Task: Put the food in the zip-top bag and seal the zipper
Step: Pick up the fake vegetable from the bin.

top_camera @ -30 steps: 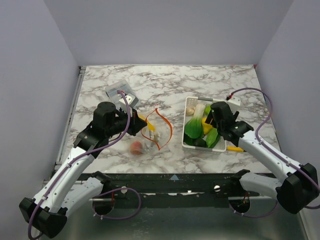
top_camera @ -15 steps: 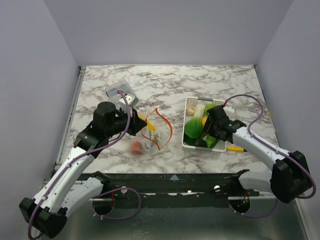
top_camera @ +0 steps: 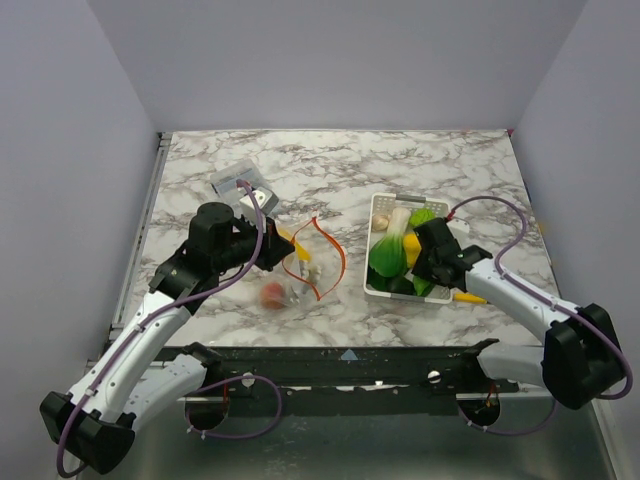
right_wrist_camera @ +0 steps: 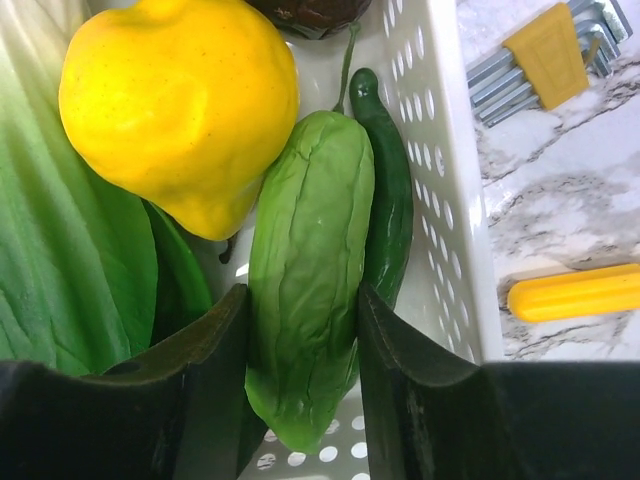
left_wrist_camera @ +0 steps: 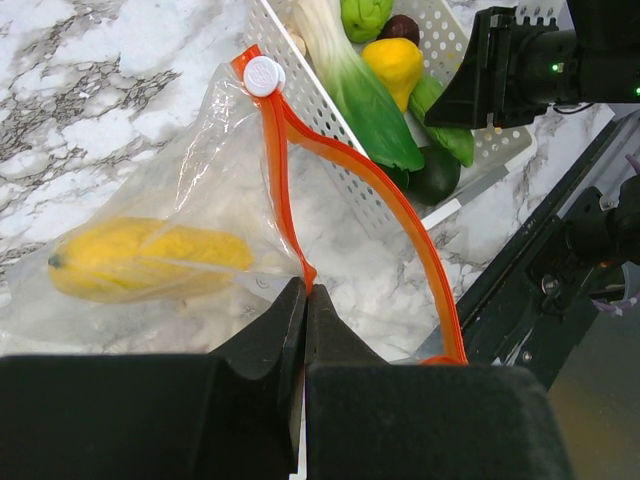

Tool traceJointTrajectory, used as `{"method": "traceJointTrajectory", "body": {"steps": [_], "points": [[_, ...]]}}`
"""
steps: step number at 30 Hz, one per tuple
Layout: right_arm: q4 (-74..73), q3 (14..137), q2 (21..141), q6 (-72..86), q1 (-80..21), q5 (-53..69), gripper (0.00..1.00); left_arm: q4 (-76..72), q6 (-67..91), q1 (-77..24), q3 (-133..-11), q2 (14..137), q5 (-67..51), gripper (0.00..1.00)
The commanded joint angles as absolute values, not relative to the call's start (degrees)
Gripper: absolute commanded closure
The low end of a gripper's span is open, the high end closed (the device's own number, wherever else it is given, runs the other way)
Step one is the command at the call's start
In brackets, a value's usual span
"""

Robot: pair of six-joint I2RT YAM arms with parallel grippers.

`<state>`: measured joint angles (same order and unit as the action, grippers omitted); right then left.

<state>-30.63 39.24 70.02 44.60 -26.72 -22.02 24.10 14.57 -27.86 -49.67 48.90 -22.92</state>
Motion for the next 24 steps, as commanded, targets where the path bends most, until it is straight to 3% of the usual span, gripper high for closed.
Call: {"method": "traceJointTrajectory", "body": {"steps": [1,9,15,19,24], "points": [[-32.18,41.02,67.14,44.79,-26.71,-23.22,0.64,24.13,14.06,-27.61,-50.30,49.30,-22.61,1.00],[-33.52,43.40,57.83,43.09,-26.67,-22.34,0.77,24.02,14.07,-27.65,-50.27,49.31,-22.68,1.00],[-25.49,40.21,48.98,37.38,-26.70,-13.07,0.84,24.10,14.14,-27.64,-50.36,49.31,-23.01,1.00],[-18.13,37.73,45.21,35.80,-26.72,-2.27,0.86,24.15,14.06,-27.67,-50.26,49.14,-22.72,1.00],[-2.90,33.66,46.17,37.31,-26.72,22.25,0.87,24.14,14.15,-27.61,-50.31,49.31,-23.21,1.00]]}}
